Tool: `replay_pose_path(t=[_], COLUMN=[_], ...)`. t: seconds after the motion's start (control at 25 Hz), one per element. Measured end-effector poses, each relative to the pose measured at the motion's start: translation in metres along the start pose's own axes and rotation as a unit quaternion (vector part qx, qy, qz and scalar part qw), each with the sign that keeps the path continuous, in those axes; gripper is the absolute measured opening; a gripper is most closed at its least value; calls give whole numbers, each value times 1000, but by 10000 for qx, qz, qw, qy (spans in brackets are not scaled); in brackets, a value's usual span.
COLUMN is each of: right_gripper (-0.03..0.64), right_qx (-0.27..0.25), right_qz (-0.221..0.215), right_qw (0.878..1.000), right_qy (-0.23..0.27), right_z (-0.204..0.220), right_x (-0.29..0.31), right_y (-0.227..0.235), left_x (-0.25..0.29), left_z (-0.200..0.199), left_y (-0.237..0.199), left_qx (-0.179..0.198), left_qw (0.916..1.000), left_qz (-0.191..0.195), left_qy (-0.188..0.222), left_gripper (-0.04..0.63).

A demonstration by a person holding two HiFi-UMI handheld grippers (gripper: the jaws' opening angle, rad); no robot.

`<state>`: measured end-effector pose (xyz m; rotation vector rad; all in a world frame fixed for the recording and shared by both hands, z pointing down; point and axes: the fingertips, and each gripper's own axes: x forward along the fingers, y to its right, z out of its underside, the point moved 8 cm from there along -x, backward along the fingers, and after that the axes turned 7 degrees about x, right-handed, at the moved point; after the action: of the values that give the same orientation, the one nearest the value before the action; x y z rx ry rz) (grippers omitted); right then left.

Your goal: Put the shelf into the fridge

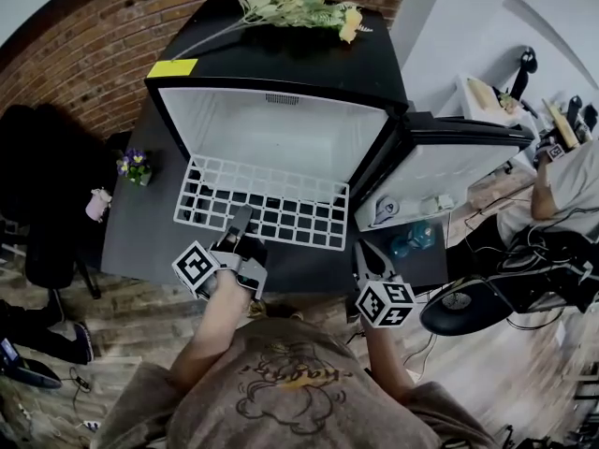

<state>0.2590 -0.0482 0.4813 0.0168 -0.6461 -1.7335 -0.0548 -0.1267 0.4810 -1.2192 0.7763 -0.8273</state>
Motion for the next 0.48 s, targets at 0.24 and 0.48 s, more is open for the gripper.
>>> replay_pose_path(t=[0.24, 0.48], right_gripper=[0, 0], right_qx=[39, 474], right_qz=[-75, -545], right_qw=[9999, 9974], right_qy=[-91, -74], right_z=[5, 11], right_x=[7, 11], right_y=[-2, -12], left_x=[1, 2], left_z=[0, -4], left_y=[-3, 0], left_qx=[-621, -669], left_qw=[9980, 9977], left_qz=[46, 79], left_qy=[107, 121], left_gripper=[48, 48])
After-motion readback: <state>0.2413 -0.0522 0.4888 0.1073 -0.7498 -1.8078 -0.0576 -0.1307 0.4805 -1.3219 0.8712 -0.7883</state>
